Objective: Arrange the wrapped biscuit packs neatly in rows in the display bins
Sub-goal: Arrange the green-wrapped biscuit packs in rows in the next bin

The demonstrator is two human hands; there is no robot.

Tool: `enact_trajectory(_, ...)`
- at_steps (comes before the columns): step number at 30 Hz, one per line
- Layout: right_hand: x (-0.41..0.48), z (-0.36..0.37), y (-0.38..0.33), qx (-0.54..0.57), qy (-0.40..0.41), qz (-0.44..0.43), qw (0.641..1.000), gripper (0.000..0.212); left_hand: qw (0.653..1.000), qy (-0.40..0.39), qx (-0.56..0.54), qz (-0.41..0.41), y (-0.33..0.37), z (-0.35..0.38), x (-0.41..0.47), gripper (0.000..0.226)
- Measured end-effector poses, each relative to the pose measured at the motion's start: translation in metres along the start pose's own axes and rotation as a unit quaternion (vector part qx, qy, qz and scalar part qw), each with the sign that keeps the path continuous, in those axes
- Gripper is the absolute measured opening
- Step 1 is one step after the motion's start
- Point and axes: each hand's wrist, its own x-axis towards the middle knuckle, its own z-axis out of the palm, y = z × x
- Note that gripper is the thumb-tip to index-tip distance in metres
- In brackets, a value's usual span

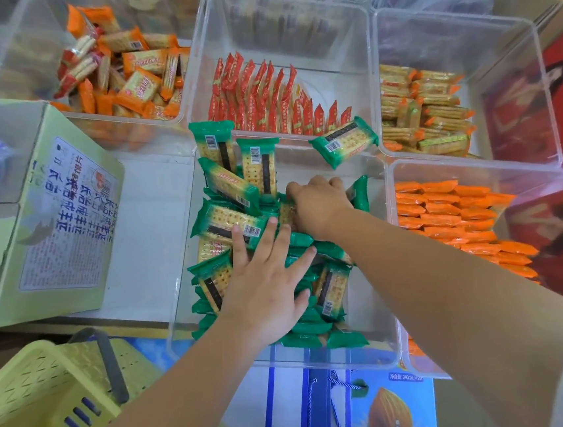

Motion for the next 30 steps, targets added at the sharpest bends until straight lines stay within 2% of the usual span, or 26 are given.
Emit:
enact_trajectory(3, -0.003, -0.008, 0.007, 0.075, 0.038, 0.008, 0.996, 0.044, 1.000, -0.004, -0.002, 0.000, 0.000, -0.002, 0.000, 0.063)
enact_trajectory(5, -0.007, -0.016, 0.011, 0.093, 0.053, -0.016, 0.994, 0.049, 1.000, -0.006, -0.001, 0.001, 0.002, -0.003, -0.001, 0.063)
enact_trajectory(10, -0.031, -0.024, 0.015, 0.077, 0.090, -0.086, 0.989, 0.039, 0.999, -0.027, 0.020, -0.017, 0.010, -0.009, 0.002, 0.066)
enact_trajectory(14, -0.046, -0.013, 0.014, 0.142, 0.030, -0.079, 0.986, 0.035, 0.996, -0.049, 0.073, -0.020, 0.021, -0.013, 0.009, 0.066)
enact_trajectory(18, -0.051, -0.007, 0.008, 0.207, 0.010, -0.060, 0.976, 0.042, 0.994, -0.062, 0.089, -0.009, 0.023, -0.016, 0.015, 0.063)
enact_trajectory(21, -0.054, -0.011, 0.008, 0.209, 0.005, -0.060, 0.976, 0.042, 0.996, -0.056, 0.073, -0.005, 0.015, -0.014, 0.006, 0.067)
enact_trajectory(23, -0.064, -0.014, 0.006, 0.212, 0.088, -0.047, 0.972, 0.036, 0.996, -0.057, 0.071, -0.006, 0.009, -0.013, -0.006, 0.072)
enact_trajectory(25, -0.085, -0.013, -0.003, 0.271, 0.212, -0.004, 0.939, 0.024, 0.997, -0.047, 0.057, 0.006, 0.005, -0.016, -0.022, 0.071)
enact_trajectory(26, -0.097, -0.009, -0.007, 0.295, 0.245, 0.017, 0.923, 0.021, 0.999, -0.034, 0.035, 0.015, 0.003, -0.018, -0.031, 0.067)
enact_trajectory(27, -0.109, -0.004, -0.011, 0.302, 0.247, 0.039, 0.920, 0.028, 1.000, -0.016, 0.010, 0.023, 0.001, -0.020, -0.040, 0.061)
enact_trajectory(30, -0.136, 0.015, -0.020, 0.275, 0.122, 0.107, 0.947, 0.045, 0.997, 0.057, -0.049, 0.005, -0.004, -0.018, -0.067, 0.040)
